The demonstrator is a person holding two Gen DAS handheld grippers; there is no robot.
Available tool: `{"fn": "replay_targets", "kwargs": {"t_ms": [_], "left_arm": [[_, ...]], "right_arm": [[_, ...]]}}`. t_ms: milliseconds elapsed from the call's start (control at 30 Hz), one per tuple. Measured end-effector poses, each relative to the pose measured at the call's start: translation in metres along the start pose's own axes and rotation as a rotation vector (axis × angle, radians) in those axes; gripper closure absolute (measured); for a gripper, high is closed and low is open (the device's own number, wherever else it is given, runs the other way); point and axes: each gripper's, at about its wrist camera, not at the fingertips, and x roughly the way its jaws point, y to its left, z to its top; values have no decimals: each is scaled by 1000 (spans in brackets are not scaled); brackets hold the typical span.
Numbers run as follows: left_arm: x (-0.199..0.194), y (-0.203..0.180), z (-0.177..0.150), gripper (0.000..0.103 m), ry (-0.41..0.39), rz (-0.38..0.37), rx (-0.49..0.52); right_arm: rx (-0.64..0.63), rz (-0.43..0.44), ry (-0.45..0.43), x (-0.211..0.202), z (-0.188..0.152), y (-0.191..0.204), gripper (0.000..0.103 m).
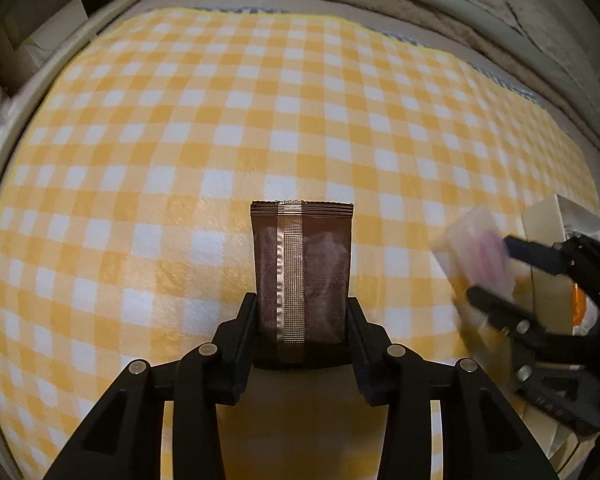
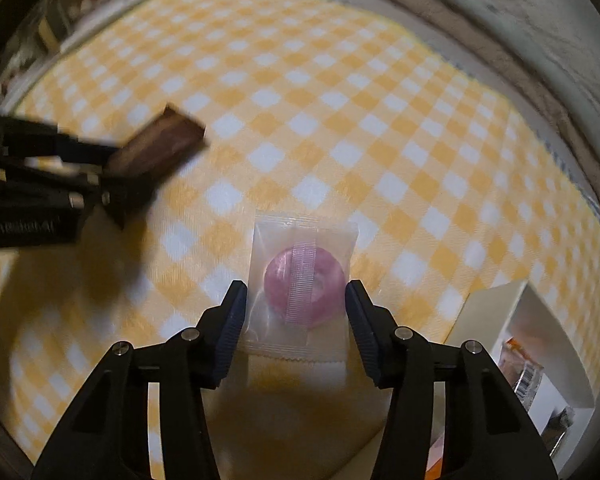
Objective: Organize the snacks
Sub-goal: 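Carry the chocolate bar to the tray while the right tool carries the pink-disc packet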
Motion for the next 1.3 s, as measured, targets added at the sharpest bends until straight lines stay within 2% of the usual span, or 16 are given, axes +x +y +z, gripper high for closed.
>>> {"fn": "replay_targets", "kwargs": {"t_ms": [333, 667, 1000, 1300], "left_arm": [[-65, -10, -14, 62, -191, -4, -14], [-153, -14, -66, 62, -370, -33, -30], [-218, -31, -114, 62, -489, -38, -10], [-236, -64, -135, 62, -539, -42, 36]], "right_arm": [[113, -60, -160, -51, 4, 1, 51], [185, -93, -301, -114, 1, 8, 51], [252, -125, -432, -173, -20, 14, 51], [297, -161, -492, -212, -46, 0, 51]]}}
